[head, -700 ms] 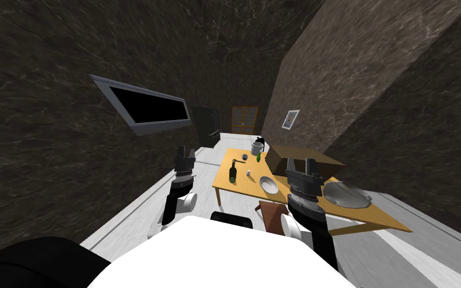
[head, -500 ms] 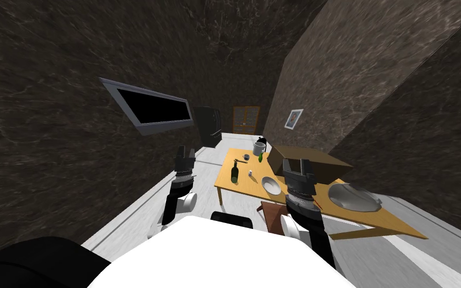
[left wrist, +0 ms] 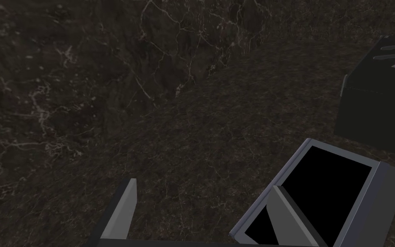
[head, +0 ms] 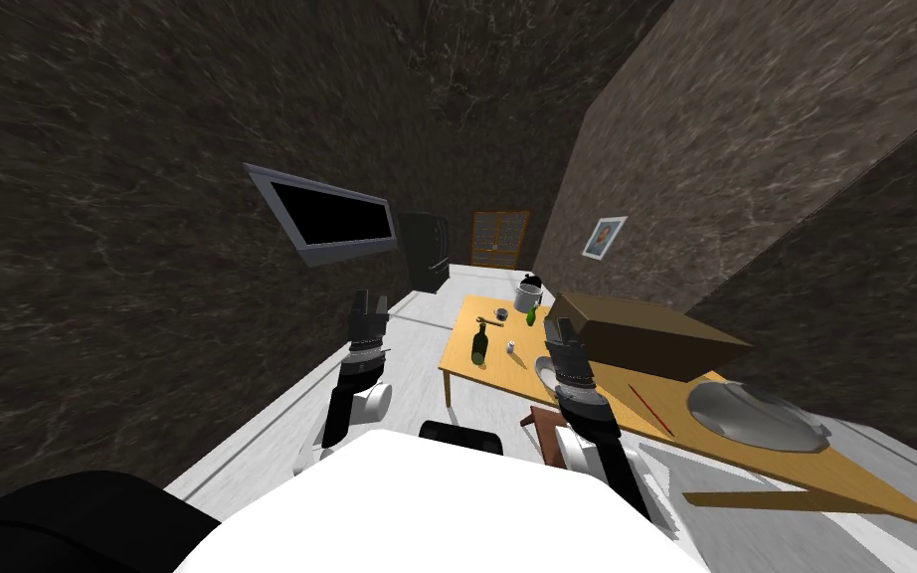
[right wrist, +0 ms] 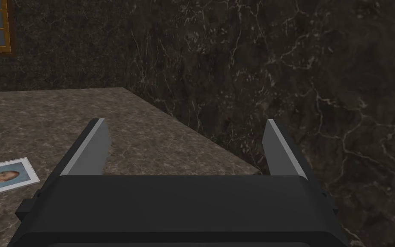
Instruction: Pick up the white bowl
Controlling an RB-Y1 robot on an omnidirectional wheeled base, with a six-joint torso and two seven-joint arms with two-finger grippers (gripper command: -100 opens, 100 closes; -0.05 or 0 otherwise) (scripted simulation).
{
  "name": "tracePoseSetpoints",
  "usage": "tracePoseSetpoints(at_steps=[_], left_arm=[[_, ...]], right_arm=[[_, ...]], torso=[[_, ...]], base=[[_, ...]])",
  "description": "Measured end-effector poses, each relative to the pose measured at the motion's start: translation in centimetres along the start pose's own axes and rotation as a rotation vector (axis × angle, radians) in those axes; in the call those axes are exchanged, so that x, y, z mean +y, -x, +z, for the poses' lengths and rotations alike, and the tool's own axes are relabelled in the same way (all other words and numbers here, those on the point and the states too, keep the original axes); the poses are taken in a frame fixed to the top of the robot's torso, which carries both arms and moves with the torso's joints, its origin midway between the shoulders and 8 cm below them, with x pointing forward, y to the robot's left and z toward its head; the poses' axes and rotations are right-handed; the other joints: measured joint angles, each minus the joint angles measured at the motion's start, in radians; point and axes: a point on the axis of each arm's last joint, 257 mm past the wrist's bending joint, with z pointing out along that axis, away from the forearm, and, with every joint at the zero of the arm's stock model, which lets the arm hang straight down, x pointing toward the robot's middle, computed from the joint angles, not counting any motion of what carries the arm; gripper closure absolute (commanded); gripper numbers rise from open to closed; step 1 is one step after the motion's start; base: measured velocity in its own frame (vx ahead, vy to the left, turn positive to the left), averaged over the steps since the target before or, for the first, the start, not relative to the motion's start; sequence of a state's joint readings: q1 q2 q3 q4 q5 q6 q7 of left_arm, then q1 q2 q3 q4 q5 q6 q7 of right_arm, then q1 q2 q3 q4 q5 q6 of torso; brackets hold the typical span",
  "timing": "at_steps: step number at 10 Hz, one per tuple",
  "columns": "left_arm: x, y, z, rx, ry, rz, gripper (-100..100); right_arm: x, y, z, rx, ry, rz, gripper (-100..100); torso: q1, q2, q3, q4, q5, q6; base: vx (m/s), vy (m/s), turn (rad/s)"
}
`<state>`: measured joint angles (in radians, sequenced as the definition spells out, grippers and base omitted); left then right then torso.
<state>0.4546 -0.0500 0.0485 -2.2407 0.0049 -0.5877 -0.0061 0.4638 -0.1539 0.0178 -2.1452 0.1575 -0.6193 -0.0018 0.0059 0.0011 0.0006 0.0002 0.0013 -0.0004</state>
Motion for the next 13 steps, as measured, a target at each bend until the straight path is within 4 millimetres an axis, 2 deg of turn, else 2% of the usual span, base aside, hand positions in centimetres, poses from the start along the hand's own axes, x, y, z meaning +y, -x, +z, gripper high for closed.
tracePoseSetpoints(at_steps=[3, 5, 6, 7, 13], left_arm=[[0.0, 0.0, 0.0, 0.000, 0.000, 0.000, 0], [0.0, 0.0, 0.0, 0.000, 0.000, 0.000, 0], [0.0, 0.0, 0.0, 0.000, 0.000, 0.000, 0], [0.0, 0.0, 0.0, 0.000, 0.000, 0.000, 0], [0.0, 0.0, 0.0, 0.000, 0.000, 0.000, 0]], right_arm=[[-3.8, -2.7, -1.2, 0.132, -0.065, -0.120, -100], [-6.0, -3.6, -1.7, 0.189, -0.097, -0.173, -100], [-7.4, -4.9, -2.0, 0.236, -0.111, -0.215, -100], [-8.3, -5.2, -2.4, 0.261, -0.128, -0.242, -100], [-16.1, -7.8, -7.6, 0.504, -0.233, -0.453, -100]], torso=[[-0.001, 0.000, 0.000, 0.000, 0.000, 0.000], [-0.004, 0.000, 0.000, 0.000, -0.001, 0.000], [-0.004, 0.000, 0.000, 0.000, -0.001, 0.000], [-0.005, 0.000, 0.000, 0.000, -0.001, 0.001], [-0.005, 0.001, 0.000, 0.000, -0.001, 0.001]], base=[[-0.013, 0.064, 0.114], [-0.018, 0.030, 0.135], [-0.013, 0.023, 0.071], [-0.011, 0.027, 0.089], [-0.018, 0.025, 0.127]])
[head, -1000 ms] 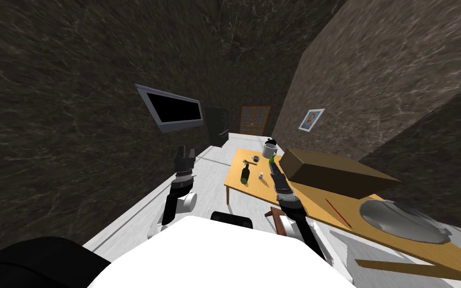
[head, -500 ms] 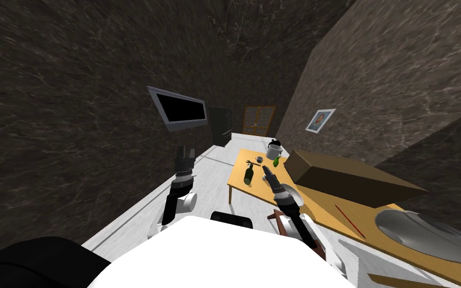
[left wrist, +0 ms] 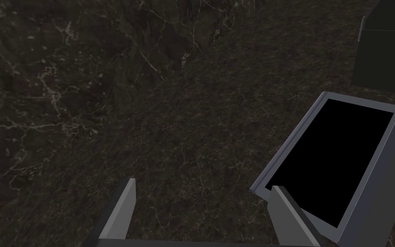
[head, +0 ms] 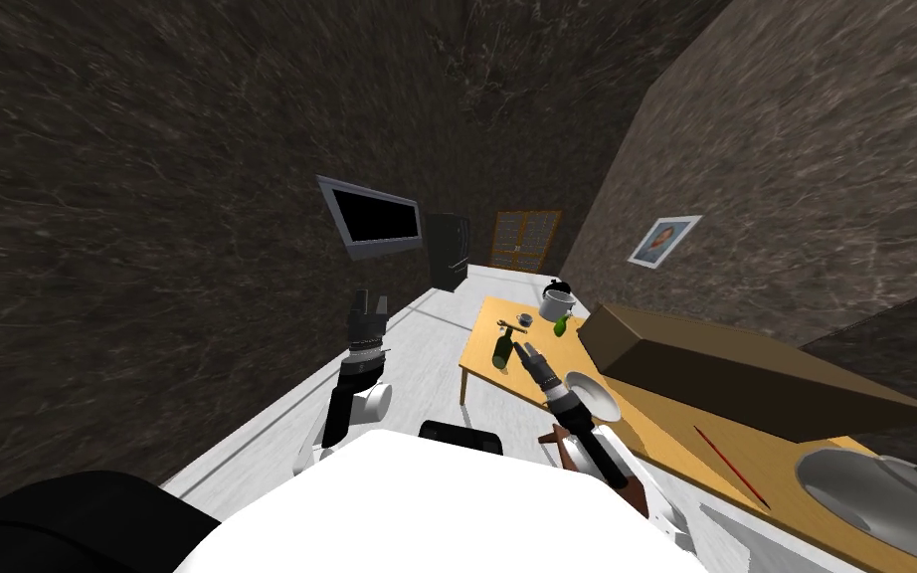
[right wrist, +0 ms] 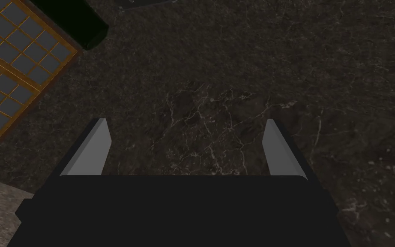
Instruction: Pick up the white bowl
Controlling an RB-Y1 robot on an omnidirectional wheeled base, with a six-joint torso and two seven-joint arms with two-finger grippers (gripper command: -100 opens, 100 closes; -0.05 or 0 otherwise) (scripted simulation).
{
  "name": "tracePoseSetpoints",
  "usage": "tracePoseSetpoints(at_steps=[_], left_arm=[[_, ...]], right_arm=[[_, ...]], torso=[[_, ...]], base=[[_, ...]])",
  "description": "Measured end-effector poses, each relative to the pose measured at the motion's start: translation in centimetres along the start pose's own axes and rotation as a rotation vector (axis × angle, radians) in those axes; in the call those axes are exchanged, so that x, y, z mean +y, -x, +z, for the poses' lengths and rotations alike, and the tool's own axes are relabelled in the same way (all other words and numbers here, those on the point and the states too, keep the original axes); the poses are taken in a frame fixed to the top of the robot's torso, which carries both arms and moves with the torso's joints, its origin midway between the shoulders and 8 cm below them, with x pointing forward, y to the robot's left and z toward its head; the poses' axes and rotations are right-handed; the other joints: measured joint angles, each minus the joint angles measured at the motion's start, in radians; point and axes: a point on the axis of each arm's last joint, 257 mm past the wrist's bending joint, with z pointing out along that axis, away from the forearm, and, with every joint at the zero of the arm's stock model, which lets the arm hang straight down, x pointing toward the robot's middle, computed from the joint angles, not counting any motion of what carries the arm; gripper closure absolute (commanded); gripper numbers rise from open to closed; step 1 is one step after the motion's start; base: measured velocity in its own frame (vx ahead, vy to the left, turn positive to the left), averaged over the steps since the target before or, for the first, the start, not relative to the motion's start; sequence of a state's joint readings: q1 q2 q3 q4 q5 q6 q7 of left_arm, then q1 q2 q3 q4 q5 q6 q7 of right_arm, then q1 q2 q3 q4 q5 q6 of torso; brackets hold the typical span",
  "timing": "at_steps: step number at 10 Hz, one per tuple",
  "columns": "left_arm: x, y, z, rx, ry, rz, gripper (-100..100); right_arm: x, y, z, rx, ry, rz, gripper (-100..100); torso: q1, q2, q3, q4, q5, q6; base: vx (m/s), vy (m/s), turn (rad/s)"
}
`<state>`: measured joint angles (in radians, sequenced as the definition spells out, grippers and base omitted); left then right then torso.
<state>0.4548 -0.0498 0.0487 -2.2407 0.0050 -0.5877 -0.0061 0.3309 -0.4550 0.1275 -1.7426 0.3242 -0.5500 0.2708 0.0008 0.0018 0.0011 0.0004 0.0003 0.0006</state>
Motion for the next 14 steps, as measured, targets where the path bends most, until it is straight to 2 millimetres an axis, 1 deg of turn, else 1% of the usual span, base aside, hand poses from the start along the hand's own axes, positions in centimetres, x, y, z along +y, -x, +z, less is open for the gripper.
tracePoseSetpoints(at_steps=[5, 7, 8, 10, 11, 14], left_arm=[[0.0, 0.0, 0.0, 0.000, 0.000, 0.000, 0], [0.0, 0.0, 0.0, 0.000, 0.000, 0.000, 0], [0.0, 0.0, 0.0, 0.000, 0.000, 0.000, 0], [0.0, 0.0, 0.0, 0.000, 0.000, 0.000, 0], [0.0, 0.0, 0.0, 0.000, 0.000, 0.000, 0], [0.0, 0.0, 0.0, 0.000, 0.000, 0.000, 0]], right_arm=[[-4.6, -5.2, -2.0, 0.182, -0.060, -0.166, -100], [-6.7, -7.0, -3.4, 0.255, -0.081, -0.230, -100], [-7.6, -7.4, -4.0, 0.286, -0.093, -0.256, -100], [-10.0, -8.6, -5.8, 0.359, -0.114, -0.320, -100], [-11.0, -9.4, -6.6, 0.404, -0.119, -0.362, -100], [-13.9, -11.1, -9.5, 0.509, -0.147, -0.453, -100]], torso=[[0.000, 0.000, 0.000, 0.000, 0.000, 0.000], [-0.001, 0.000, 0.000, 0.000, 0.000, 0.000], [-0.001, 0.000, 0.000, 0.000, 0.000, 0.000], [-0.001, 0.000, 0.000, 0.000, 0.000, 0.000], [-0.001, 0.000, 0.000, 0.000, 0.000, 0.000], [-0.001, 0.000, 0.000, 0.000, 0.000, 0.000]], base=[[-0.011, 0.013, 0.083], [-0.017, 0.012, 0.095], [-0.017, 0.014, 0.117], [-0.014, 0.010, 0.092], [-0.012, 0.008, 0.064], [-0.010, 0.007, 0.102]])
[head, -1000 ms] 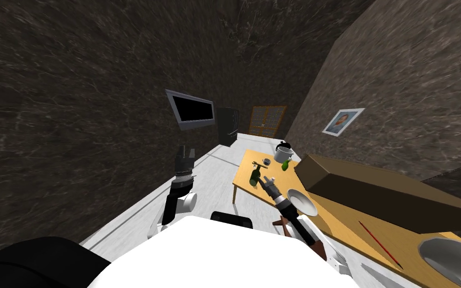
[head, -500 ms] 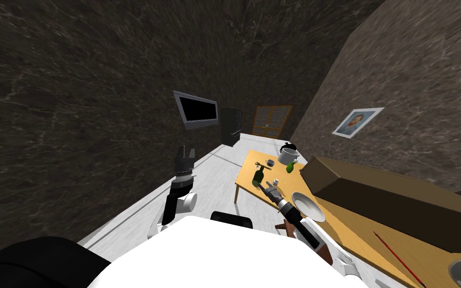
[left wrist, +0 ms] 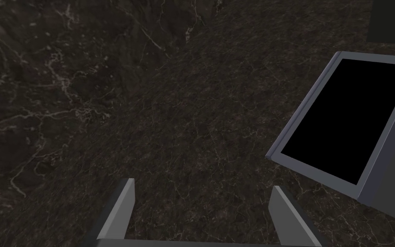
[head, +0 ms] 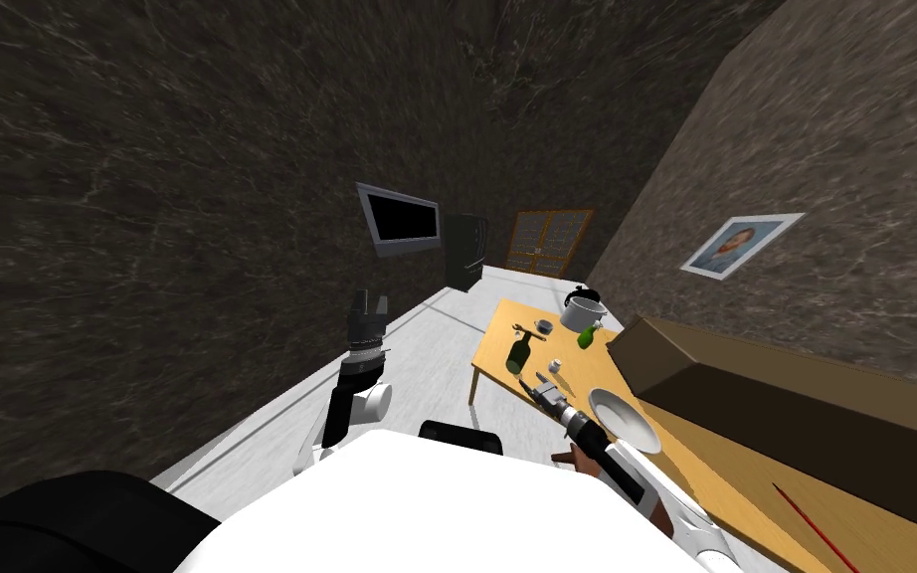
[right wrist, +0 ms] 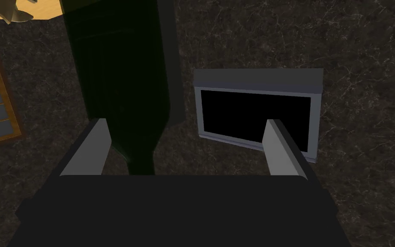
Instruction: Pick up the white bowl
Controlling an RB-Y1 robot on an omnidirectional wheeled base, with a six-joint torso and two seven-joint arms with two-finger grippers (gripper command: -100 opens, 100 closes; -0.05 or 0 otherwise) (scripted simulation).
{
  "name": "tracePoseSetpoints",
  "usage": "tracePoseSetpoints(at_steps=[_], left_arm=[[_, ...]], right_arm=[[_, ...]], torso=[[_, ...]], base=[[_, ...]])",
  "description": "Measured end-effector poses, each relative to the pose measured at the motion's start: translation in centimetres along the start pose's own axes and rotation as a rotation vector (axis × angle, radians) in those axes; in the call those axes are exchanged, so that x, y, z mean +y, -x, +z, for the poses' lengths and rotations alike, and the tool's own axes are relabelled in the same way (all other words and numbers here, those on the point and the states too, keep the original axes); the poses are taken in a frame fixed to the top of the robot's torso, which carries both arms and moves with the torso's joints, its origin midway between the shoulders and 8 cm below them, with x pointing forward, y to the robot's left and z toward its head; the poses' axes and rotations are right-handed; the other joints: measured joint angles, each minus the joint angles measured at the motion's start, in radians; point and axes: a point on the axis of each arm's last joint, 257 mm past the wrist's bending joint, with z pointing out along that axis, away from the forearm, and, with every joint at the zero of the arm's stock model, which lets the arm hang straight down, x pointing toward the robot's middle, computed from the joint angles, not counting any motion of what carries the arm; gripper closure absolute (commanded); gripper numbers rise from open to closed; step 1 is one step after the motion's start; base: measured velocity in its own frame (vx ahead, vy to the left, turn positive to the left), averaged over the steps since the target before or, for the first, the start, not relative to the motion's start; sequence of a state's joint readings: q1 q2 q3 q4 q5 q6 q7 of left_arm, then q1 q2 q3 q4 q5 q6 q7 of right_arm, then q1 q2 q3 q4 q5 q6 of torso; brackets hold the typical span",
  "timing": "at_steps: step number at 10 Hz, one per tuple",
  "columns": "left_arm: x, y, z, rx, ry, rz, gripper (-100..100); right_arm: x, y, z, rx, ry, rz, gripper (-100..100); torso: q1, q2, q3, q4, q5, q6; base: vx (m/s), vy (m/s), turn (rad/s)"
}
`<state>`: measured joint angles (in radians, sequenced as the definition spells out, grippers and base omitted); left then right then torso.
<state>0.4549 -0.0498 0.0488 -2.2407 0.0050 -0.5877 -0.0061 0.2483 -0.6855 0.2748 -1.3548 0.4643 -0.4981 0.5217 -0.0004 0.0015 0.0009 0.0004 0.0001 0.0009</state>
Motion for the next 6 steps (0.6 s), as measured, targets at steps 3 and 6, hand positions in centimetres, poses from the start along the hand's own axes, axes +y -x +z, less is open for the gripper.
tracePoseSetpoints(at_steps=[3, 6], left_arm=[[0.0, 0.0, 0.0, 0.000, 0.000, 0.000, 0], [0.0, 0.0, 0.0, 0.000, 0.000, 0.000, 0]], right_arm=[[-3.0, -3.3, -1.3, 0.117, -0.024, -0.113, -100], [-5.7, -6.6, -3.6, 0.216, -0.049, -0.201, -100]], torso=[[0.000, 0.000, 0.000, 0.000, 0.000, 0.000], [-0.001, 0.000, 0.000, 0.000, 0.000, 0.000]], base=[[-0.006, 0.001, 0.090], [-0.005, -0.003, 0.087]])
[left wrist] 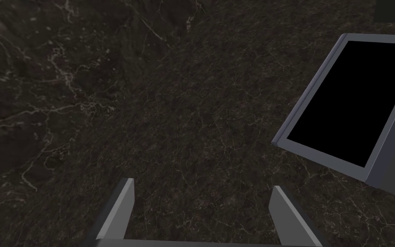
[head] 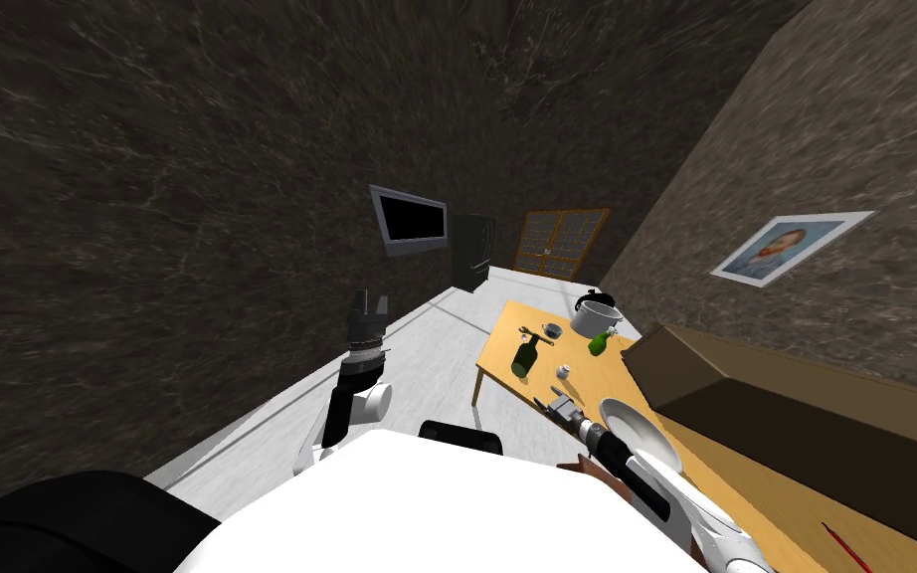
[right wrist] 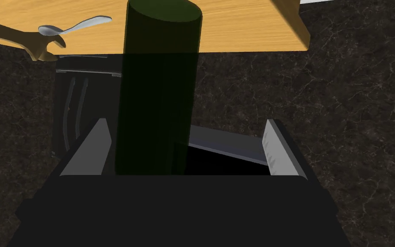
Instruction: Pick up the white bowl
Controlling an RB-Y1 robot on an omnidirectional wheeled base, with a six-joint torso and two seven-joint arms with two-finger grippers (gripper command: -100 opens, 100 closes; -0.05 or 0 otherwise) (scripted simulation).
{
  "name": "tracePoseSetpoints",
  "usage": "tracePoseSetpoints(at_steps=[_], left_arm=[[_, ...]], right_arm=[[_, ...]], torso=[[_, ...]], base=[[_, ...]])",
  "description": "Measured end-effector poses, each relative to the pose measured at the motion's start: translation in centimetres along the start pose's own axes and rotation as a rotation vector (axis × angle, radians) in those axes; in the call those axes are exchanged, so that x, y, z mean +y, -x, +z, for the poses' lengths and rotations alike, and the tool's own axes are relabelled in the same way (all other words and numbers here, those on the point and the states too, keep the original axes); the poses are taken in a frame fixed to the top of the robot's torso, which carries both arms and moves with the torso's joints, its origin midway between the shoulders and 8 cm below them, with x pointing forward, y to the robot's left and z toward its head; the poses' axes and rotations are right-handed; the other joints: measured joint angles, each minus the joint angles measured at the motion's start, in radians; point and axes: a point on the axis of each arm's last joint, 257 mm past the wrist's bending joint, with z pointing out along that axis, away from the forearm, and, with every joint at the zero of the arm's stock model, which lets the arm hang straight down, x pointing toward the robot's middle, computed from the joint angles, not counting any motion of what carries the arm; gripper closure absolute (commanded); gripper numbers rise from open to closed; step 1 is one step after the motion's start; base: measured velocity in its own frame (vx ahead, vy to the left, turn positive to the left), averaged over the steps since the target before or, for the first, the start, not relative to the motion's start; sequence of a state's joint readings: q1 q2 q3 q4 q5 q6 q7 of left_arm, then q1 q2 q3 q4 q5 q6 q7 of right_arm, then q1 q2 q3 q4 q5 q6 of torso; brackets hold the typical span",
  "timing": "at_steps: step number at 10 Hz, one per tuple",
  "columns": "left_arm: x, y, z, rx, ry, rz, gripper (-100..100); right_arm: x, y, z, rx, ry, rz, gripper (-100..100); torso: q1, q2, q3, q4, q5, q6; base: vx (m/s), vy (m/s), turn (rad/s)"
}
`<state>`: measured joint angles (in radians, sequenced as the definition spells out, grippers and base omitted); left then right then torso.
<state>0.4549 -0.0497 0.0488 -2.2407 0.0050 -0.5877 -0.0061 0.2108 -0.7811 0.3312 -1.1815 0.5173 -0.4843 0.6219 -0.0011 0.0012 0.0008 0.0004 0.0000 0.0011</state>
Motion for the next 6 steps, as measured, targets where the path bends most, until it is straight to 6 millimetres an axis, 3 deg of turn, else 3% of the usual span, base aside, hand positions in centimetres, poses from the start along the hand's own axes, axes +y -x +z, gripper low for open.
tracePoseSetpoints(at_steps=[6], left_arm=[[0.0, 0.0, 0.0, 0.000, 0.000, 0.000, 0]], right_arm=[[-4.5, -5.5, -2.9, 0.169, -0.034, -0.164, -100]], torso=[[0.000, 0.000, 0.000, 0.000, 0.000, 0.000]], base=[[-0.008, -0.010, 0.075]])
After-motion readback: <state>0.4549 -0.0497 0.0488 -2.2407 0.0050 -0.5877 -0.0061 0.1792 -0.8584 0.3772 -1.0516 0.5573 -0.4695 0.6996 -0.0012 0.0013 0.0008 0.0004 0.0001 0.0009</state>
